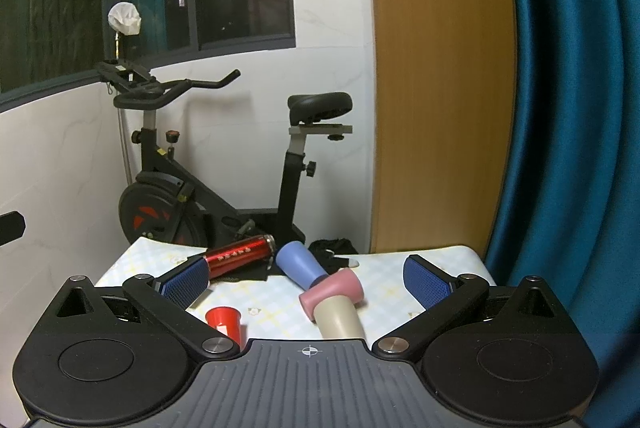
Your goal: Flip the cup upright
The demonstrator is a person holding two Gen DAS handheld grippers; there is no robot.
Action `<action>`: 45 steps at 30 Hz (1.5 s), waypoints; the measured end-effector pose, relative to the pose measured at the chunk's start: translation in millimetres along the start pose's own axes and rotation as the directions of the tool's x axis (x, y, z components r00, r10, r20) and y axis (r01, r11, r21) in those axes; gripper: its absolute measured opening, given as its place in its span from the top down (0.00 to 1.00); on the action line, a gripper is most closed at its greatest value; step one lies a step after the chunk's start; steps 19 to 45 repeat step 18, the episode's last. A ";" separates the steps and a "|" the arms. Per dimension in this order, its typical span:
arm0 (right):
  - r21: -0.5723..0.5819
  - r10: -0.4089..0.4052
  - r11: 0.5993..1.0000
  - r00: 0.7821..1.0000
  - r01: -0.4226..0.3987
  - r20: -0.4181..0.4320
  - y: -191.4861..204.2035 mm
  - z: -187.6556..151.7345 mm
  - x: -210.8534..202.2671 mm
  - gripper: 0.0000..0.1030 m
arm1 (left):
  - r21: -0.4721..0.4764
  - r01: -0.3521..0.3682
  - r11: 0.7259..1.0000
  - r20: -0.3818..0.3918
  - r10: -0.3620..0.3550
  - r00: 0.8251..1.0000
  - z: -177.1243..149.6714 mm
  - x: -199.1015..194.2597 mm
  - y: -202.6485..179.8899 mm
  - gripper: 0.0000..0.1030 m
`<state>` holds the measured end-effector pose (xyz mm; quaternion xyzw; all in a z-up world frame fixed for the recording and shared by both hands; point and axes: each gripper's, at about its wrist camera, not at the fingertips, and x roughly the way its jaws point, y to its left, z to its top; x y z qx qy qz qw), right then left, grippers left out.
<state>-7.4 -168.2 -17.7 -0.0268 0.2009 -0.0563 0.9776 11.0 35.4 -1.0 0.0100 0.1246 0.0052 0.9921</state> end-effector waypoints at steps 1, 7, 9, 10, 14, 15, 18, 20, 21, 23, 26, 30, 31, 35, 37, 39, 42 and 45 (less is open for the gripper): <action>-0.001 0.000 1.000 1.000 0.000 0.000 0.1 -0.2 0.1 0.00 | -0.001 0.001 1.000 -0.001 -0.001 1.000 -0.1 -0.1 0.4 0.00; 0.001 -0.002 1.000 1.000 0.002 0.000 0.1 -0.5 0.4 0.00 | -0.001 0.000 1.000 -0.004 0.000 1.000 0.4 0.5 0.4 0.00; 0.001 -0.001 1.000 1.000 0.001 -0.003 0.2 -1.1 0.2 0.00 | -0.001 0.001 1.000 -0.009 -0.001 1.000 0.2 1.4 -0.1 0.00; 0.001 -0.001 1.000 1.000 0.001 -0.003 0.4 -1.3 0.2 0.00 | -0.001 0.001 1.000 -0.011 -0.001 1.000 0.0 1.8 -0.2 0.00; 0.001 0.000 1.000 1.000 0.000 -0.007 -0.7 -1.7 1.0 0.00 | -0.004 0.003 1.000 -0.020 -0.003 1.000 -1.4 3.9 1.2 0.00; 0.001 -0.001 1.000 1.000 0.001 -0.008 -0.9 -2.0 1.3 0.00 | -0.004 0.003 1.000 -0.019 -0.003 1.000 -1.7 4.0 1.6 0.00; 0.002 -0.001 1.000 1.000 0.001 -0.011 -1.2 -1.8 2.2 0.00 | -0.003 0.002 1.000 -0.015 -0.002 1.000 -2.0 5.1 2.1 0.00; 0.002 -0.001 1.000 1.000 0.001 -0.011 -1.2 -1.8 2.2 0.00 | -0.003 0.002 1.000 -0.015 -0.002 1.000 -2.0 5.1 2.1 0.00; 0.002 -0.001 1.000 1.000 0.001 -0.011 -1.2 -1.8 2.2 0.00 | -0.003 0.002 1.000 -0.015 -0.002 1.000 -2.0 5.1 2.1 0.00; 0.002 -0.001 1.000 1.000 0.001 -0.011 -1.2 -1.8 2.2 0.00 | -0.003 0.002 1.000 -0.015 -0.002 1.000 -2.0 5.1 2.1 0.00; 0.002 -0.001 1.000 1.000 0.001 -0.011 -1.2 -1.8 2.2 0.00 | -0.003 0.002 1.000 -0.015 -0.002 1.000 -2.0 5.1 2.1 0.00; 0.002 -0.001 1.000 1.000 0.001 -0.011 -1.2 -1.8 2.2 0.00 | -0.003 0.002 1.000 -0.015 -0.002 1.000 -2.0 5.1 2.1 0.00; 0.002 -0.001 1.000 1.000 0.001 -0.011 -1.2 -1.8 2.2 0.00 | -0.003 0.002 1.000 -0.015 -0.002 1.000 -2.0 5.1 2.1 0.00; 0.002 -0.001 1.000 1.000 0.001 -0.011 -1.2 -1.8 2.2 0.00 | -0.003 0.002 1.000 -0.015 -0.002 1.000 -2.0 5.1 2.1 0.00; 0.002 -0.001 1.000 1.000 0.001 -0.011 -1.2 -1.8 2.2 0.00 | -0.003 0.002 1.000 -0.015 -0.002 1.000 -2.0 5.1 2.1 0.00; 0.002 -0.001 1.000 1.000 0.001 -0.011 -1.2 -1.8 2.2 0.00 | -0.003 0.002 1.000 -0.015 -0.002 1.000 -2.0 5.1 2.1 0.00; 0.002 -0.001 1.000 1.000 0.001 -0.011 -1.2 -1.8 2.2 0.00 | -0.003 0.002 1.000 -0.015 -0.002 1.000 -2.0 5.1 2.1 0.00; 0.002 -0.001 1.000 1.000 0.001 -0.011 -1.2 -1.8 2.2 0.00 | -0.003 0.002 1.000 -0.015 -0.002 1.000 -2.0 5.1 2.1 0.00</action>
